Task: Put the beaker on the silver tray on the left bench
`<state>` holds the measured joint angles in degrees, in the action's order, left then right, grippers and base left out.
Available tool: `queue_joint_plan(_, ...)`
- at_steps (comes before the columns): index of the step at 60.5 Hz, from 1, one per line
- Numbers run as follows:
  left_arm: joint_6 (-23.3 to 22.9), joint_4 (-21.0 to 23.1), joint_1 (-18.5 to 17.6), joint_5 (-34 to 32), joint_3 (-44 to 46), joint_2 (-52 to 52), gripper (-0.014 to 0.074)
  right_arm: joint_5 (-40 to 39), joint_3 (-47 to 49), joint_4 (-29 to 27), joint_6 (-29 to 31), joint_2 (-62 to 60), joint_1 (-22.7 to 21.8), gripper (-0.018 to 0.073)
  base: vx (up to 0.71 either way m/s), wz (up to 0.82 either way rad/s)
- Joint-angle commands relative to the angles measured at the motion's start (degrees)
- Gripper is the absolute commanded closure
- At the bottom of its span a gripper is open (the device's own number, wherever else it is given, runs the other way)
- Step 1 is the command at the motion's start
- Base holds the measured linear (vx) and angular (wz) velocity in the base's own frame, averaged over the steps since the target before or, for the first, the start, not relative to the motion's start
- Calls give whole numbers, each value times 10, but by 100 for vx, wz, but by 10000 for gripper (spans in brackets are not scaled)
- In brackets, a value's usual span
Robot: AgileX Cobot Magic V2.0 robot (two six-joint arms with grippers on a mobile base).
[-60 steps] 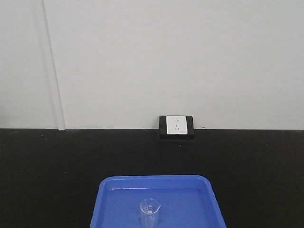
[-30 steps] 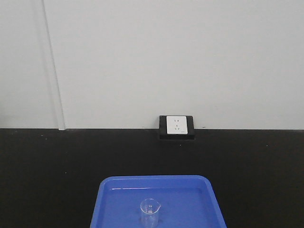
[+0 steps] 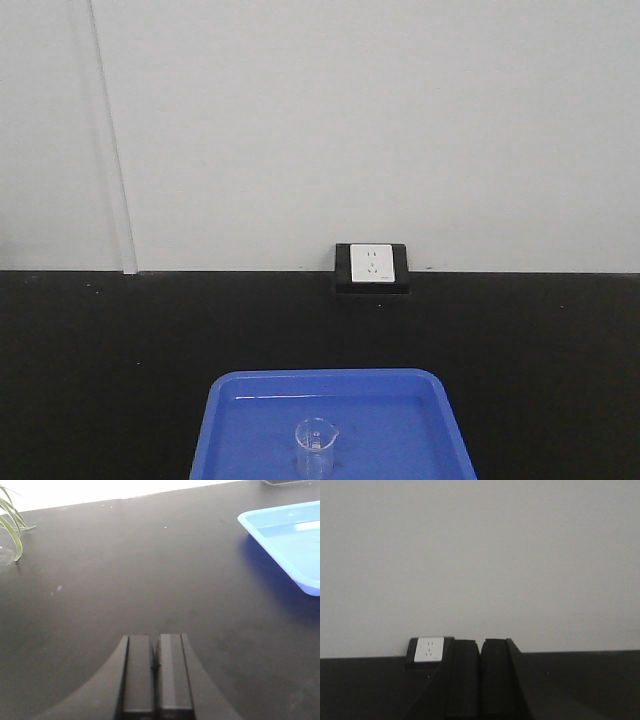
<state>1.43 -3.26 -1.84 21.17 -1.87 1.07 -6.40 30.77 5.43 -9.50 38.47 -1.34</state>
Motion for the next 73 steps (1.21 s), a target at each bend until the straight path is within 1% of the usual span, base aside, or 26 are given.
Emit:
queue_joint_plan(1,-1,2,-5,-43,-11,4,595,-43,38,1,3,55,-4,570,0,0)
queue_joint_plan(8,-1,2,-5,-43,-11,4,595,-57,40,-1,-6,100,-4,567,0,0)
queue_joint_plan(15,-1,2,-5,-43,-11,4,595,-53,40,-1,-13,130,-4,552,0,0)
queue_joint_plan(21,-1,2,-5,-43,-11,4,595,-50,40,-1,-13,144,-4,510,0,0)
queue_joint_plan(24,-1,2,-5,-43,-11,4,595,-50,40,-1,-13,151,-4,473,0,0)
queue_joint_plan(31,-1,2,-5,-43,-11,4,595,-50,40,0,-13,164,-4,347,0,0)
queue_joint_plan(34,-1,2,-5,-43,-11,4,595,-50,40,0,-13,171,-4,252,0,0)
queue_joint_plan(40,-1,2,-5,-43,-11,4,595,-55,40,-1,-13,189,-4,90,0,0)
queue_joint_plan(43,-1,2,-5,-43,-11,4,595,-67,40,-1,-13,201,-4,-12,0,0)
queue_joint_plan(48,-1,2,-5,-43,-11,4,595,-89,40,-1,-13,220,-4,-126,0,0)
queue_joint_plan(51,-1,2,-5,-43,-11,4,595,-101,40,-6,-23,226,-3,-170,0,0)
queue_joint_plan(54,-1,2,-5,-43,-11,4,595,-105,40,-14,-48,226,4,-167,0,0)
queue_joint_plan(59,-1,2,-5,-43,-11,4,595,-132,40,-7,-78,243,25,-162,0,0)
queue_joint_plan(61,-1,2,-5,-43,-11,4,595,-151,40,11,-84,258,44,-156,0,-1)
queue_joint_plan(66,-1,2,-5,-43,-11,4,595,-197,40,82,-84,311,95,-135,0,-1)
queue_joint_plan(70,-1,2,-5,-43,-11,4,595,-245,40,126,-86,362,142,-115,0,-1)
queue_joint_plan(73,-1,2,-5,-43,-11,4,595,-273,40,137,-86,406,166,-101,0,-1)
